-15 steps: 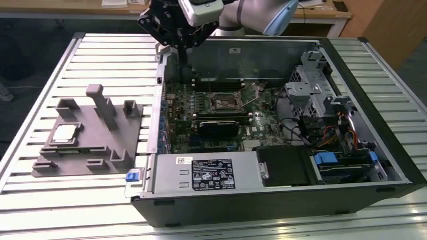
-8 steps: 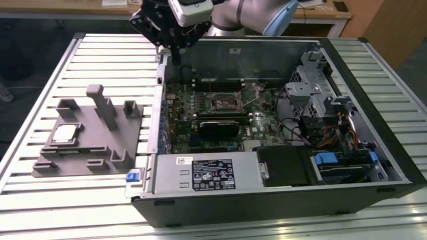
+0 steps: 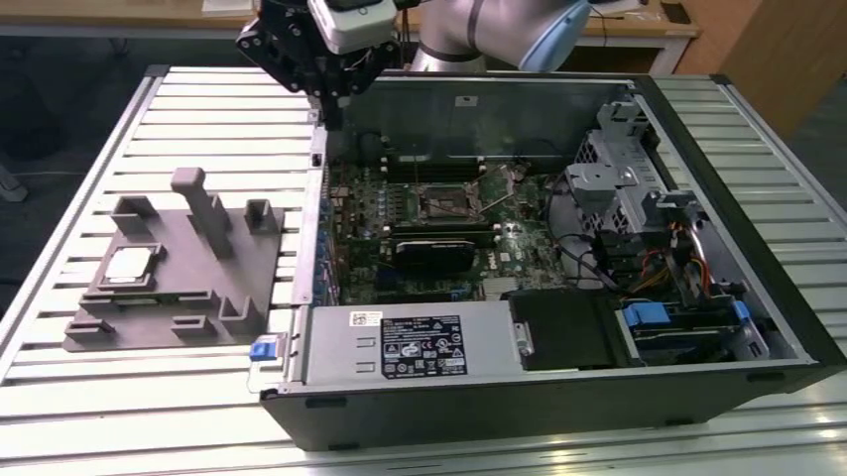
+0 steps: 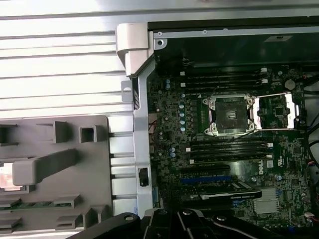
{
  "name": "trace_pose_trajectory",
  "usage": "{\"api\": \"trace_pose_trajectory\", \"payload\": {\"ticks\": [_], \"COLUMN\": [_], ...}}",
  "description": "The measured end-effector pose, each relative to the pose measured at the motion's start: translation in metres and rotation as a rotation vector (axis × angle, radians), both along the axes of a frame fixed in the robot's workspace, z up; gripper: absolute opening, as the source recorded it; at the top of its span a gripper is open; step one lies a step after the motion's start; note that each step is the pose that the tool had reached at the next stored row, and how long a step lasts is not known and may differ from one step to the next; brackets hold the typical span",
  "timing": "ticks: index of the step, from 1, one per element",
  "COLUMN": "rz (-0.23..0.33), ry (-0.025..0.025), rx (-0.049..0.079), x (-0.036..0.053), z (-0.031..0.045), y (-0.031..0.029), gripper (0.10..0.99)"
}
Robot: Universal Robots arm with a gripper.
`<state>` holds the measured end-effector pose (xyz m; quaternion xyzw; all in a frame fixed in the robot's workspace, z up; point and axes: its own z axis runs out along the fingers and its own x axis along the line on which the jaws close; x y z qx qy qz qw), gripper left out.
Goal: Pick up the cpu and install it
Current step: 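Reach for the cpu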
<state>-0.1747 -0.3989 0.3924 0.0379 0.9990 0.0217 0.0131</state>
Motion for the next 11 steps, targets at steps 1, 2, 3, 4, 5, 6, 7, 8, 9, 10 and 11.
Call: {"api": "trace_pose_trajectory", "payload": {"ticks": [1,2,3,4,5,6,7,8,9,10,11], "rz": [0.000,0.000,0.000,0.000,0.000,0.000,0.000,0.000,0.000,0.000,0.000], "ry": [0.0000,0.0000,-0.0001,0.0000,0.0000,-0.0001,-0.0001,0.0000,-0.0001,0.0000,0.0000], "rx": [0.000,0.000,0.000,0.000,0.000,0.000,0.000,0.000,0.000,0.000,0.000], "x": [-0.0017,-0.0034,-0.0050,-0.0067,-0.0084,-0.0101,-0.0116,-0.0130,-0.0144,-0.0158,-0.0172], "z": [-0.0001,-0.0003,-0.0005,-0.0006,-0.0007,-0.0009,-0.0010,-0.0011,-0.0012,-0.0012,-0.0013], "y": [0.0000,0.0000,0.0000,0.0000,0.0000,0.0000,0.0000,0.0000,0.0000,0.0000,0.0000], "gripper": [0.106,0.106,0.106,0.106,0.106,0.106,0.106,0.106,0.106,0.106,0.106]}}
